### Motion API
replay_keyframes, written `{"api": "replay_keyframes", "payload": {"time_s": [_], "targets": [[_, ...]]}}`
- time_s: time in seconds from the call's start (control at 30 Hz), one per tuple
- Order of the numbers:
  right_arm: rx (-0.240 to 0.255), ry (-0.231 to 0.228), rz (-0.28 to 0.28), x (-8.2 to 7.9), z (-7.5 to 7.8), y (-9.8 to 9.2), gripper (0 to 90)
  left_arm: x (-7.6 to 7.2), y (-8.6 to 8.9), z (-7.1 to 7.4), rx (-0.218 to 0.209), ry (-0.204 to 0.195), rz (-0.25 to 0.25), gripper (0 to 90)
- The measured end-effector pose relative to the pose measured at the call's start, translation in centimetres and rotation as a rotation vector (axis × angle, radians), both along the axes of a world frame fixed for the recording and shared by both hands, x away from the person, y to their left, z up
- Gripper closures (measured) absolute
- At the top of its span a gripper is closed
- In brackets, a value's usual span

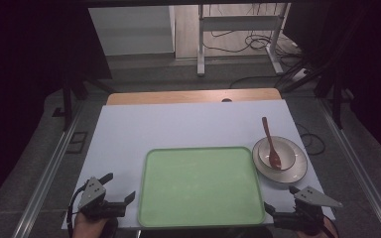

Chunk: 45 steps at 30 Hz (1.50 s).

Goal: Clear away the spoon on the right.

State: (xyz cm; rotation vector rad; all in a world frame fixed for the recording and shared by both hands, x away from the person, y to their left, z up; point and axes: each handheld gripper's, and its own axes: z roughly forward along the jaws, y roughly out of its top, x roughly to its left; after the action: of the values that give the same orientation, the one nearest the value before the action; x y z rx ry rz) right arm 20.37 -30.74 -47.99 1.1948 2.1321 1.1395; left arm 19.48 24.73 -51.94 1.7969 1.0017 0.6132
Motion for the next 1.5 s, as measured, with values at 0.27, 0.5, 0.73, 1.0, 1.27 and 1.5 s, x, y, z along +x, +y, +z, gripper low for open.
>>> {"api": "replay_keyframes", "payload": {"time_s": [0.27,0.5,0.73,1.0,1.27,1.5], "targets": [[-0.035,0.008,-0.005,0.39,-0.44,-0.30,0.0,0.01,0.02,-0.01,-0.004,0.000,-0.011,1.5],[-0.051,0.009,-0.004,0.38,-0.54,-0.17,0.0,0.03,-0.02,0.00,0.000,0.000,-0.019,1.6],[-0.062,-0.001,-0.003,0.30,-0.48,-0.05,0.0,0.03,-0.06,0.02,0.003,-0.003,-0.026,1.6],[-0.072,-0.010,-0.013,0.31,-0.40,0.03,0.0,0.09,-0.09,0.01,0.007,-0.002,-0.032,1.5],[-0.068,-0.024,-0.022,0.39,-0.12,-0.14,0.0,0.14,-0.16,0.02,0.015,0.001,-0.040,1.2],[-0.055,-0.046,-0.032,0.47,0.23,-0.23,0.0,0.16,-0.22,0.02,0.019,0.004,-0.041,1.3]]}}
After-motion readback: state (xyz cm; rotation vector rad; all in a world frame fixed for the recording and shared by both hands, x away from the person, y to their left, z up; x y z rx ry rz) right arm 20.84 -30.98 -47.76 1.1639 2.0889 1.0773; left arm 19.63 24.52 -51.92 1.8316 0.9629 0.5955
